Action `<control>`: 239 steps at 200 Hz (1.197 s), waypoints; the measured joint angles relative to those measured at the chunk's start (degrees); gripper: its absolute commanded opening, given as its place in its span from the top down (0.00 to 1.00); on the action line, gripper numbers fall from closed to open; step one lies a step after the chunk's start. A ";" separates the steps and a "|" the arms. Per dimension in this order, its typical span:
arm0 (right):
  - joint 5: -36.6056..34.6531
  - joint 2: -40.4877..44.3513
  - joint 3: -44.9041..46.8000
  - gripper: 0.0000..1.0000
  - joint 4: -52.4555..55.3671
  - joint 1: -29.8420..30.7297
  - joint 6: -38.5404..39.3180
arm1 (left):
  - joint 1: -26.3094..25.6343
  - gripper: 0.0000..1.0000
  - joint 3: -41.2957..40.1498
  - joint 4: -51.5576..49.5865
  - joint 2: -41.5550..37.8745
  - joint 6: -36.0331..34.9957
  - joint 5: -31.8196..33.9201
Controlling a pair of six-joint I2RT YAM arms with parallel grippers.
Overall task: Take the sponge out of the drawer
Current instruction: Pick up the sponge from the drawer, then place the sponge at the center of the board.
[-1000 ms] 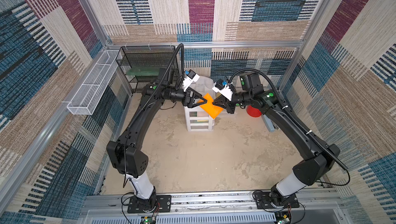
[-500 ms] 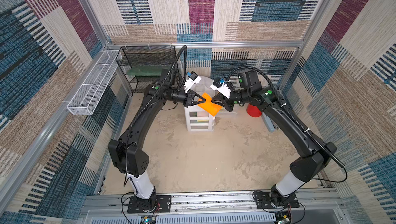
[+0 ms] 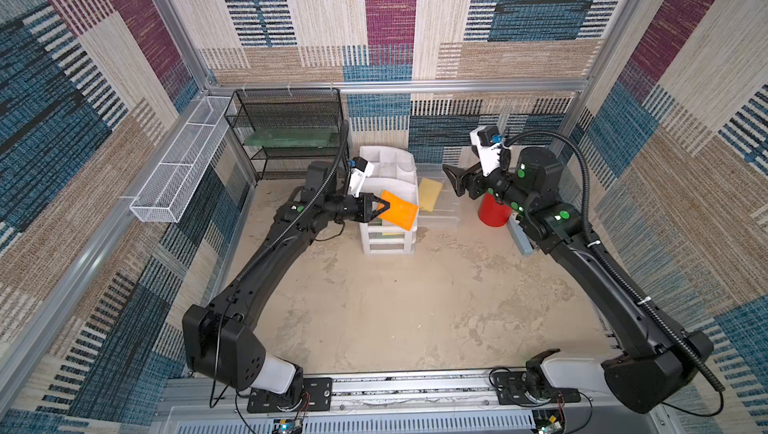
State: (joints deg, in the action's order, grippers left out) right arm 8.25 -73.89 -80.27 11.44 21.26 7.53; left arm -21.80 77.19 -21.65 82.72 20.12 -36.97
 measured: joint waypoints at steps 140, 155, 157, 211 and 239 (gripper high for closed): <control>-8.55 21.09 27.21 0.02 -11.74 -4.50 -21.44 | -30.77 1.00 -21.90 25.97 10.25 36.33 39.67; -10.05 24.79 29.42 0.00 -11.80 -5.49 -21.68 | -32.22 1.00 -17.62 27.63 16.02 38.05 39.60; -10.36 25.24 29.70 0.00 -11.80 -5.60 -21.68 | -32.41 1.00 -16.96 27.87 16.81 38.32 39.56; -14.01 30.49 32.44 0.00 -12.83 -5.57 -21.75 | -33.40 1.00 -5.01 29.75 32.65 44.15 34.51; -15.47 30.03 32.44 0.00 -12.83 -5.57 -21.73 | -33.44 1.00 -2.32 28.94 35.50 45.88 31.82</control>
State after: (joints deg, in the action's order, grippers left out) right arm -7.22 -43.86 -47.83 -1.39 15.68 -14.20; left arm -55.24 74.87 7.29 118.21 66.00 -5.15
